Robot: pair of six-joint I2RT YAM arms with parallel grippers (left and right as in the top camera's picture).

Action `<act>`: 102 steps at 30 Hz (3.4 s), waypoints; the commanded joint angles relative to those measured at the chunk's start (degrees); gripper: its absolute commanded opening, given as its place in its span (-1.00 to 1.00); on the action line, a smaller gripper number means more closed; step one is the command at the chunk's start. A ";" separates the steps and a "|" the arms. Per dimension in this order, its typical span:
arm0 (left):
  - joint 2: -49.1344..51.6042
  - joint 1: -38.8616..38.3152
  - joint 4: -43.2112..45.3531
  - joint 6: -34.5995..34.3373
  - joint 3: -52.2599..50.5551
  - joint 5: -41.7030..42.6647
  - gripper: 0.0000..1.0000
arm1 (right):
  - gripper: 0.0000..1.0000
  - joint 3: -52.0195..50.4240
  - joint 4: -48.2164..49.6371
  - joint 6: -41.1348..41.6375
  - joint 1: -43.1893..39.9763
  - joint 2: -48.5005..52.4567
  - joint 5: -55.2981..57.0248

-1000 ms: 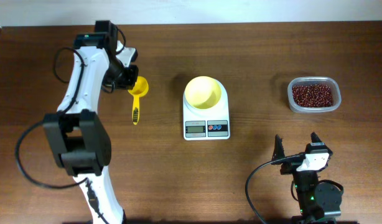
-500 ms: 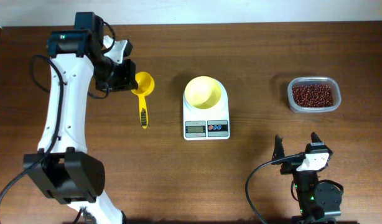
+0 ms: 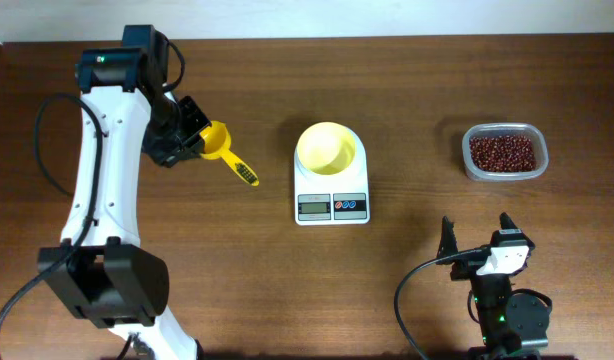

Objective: Scoop item into bowl and weigh 50g on scale
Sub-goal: 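Lift the yellow scoop with the left gripper toward the table center, then pass the yellow scoop from the left gripper to the right gripper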

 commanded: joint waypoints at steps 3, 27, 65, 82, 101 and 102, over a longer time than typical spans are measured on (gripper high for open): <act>-1.07 -3.72 -1.55 -14.80 1.01 -9.49 -1.00 | 0.97 -0.31 -0.44 -0.39 0.37 -0.37 0.09; -1.07 -12.17 -1.36 -27.21 1.01 -16.85 -1.00 | 0.97 8.39 -9.09 5.66 0.37 0.68 -3.58; -1.07 -17.88 6.25 -54.49 1.01 -9.05 -1.00 | 0.97 48.72 11.21 49.57 0.55 80.52 -67.54; -1.07 -30.80 9.90 -60.61 1.01 -6.38 -0.97 | 0.49 48.72 12.24 55.43 6.16 80.52 -57.70; -1.05 -34.05 9.84 -60.35 1.01 -3.67 -0.91 | -0.42 48.72 12.22 55.39 6.16 80.52 -56.87; -1.05 -34.07 9.84 -60.35 1.01 -3.67 -0.91 | -0.48 48.72 12.22 55.39 6.16 80.52 -56.87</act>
